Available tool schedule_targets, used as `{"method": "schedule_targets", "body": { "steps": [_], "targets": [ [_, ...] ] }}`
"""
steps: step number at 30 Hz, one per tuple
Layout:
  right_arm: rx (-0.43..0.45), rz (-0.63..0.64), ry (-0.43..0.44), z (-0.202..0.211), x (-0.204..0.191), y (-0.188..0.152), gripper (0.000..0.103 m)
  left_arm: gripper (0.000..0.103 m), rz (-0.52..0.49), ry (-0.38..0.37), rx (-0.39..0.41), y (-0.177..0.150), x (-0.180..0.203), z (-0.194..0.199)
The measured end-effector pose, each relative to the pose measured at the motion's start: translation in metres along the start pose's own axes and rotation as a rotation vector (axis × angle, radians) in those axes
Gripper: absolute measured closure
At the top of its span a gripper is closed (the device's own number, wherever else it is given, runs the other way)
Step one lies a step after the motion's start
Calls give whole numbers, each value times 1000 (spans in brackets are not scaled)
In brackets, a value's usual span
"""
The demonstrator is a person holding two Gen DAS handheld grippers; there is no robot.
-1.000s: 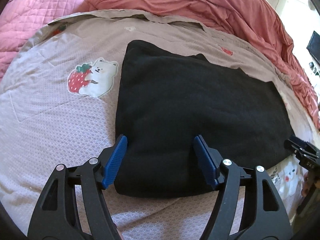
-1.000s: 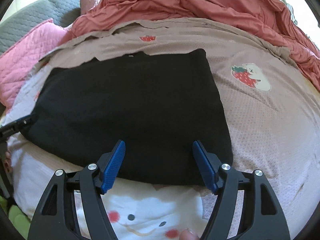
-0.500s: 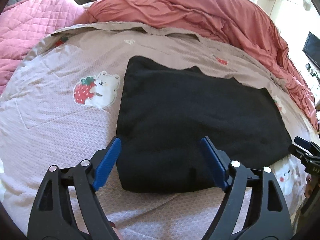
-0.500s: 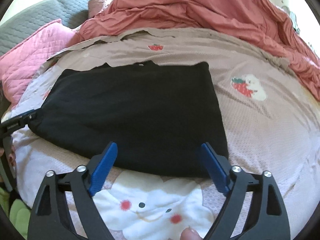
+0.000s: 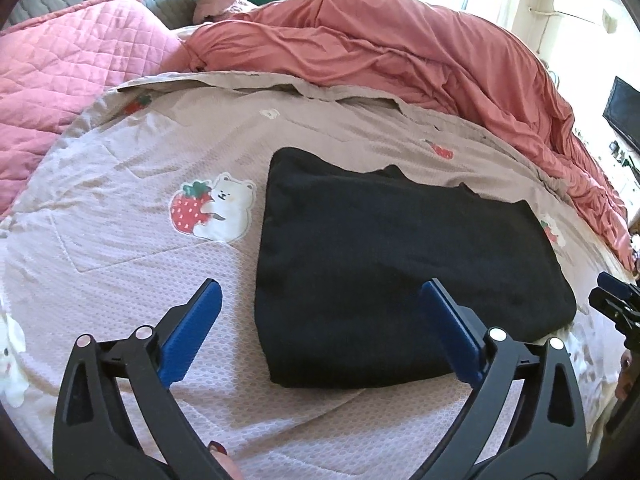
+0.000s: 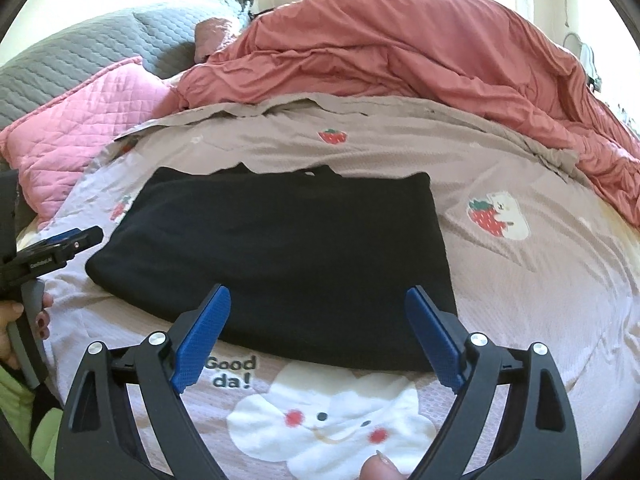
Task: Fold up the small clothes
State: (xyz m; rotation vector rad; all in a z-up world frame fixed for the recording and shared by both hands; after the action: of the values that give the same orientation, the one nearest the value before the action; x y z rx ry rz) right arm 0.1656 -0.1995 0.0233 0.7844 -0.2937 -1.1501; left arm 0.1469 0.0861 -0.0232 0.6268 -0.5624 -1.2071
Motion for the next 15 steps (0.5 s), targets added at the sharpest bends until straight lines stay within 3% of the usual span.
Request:
{"method": "schedule_targets", "body": {
  "steps": [3, 4, 15],
  "targets": [
    [7, 14, 13, 1, -9, 4, 13, 10, 18, 1, 6, 1, -5, 3],
    [12, 18, 11, 2, -11, 6, 6, 10, 22, 0, 6, 2, -6, 3],
    [34, 54, 46, 4, -41, 16, 5, 10, 61, 0, 15, 5, -18, 8]
  ]
}}
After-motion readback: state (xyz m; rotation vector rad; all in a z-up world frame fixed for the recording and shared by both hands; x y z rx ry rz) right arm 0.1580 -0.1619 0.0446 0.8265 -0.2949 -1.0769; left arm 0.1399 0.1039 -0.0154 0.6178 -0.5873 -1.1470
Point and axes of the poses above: each gripper's, at about its wrist camera, not at the fingertips, and z roughly against the way its jaws point, x to its right, y to its top, the point moved 3 cm from there along -z, roughly the way its jaws point, and after that the axes turned 9 degrees about y, right-handed, at the moved point
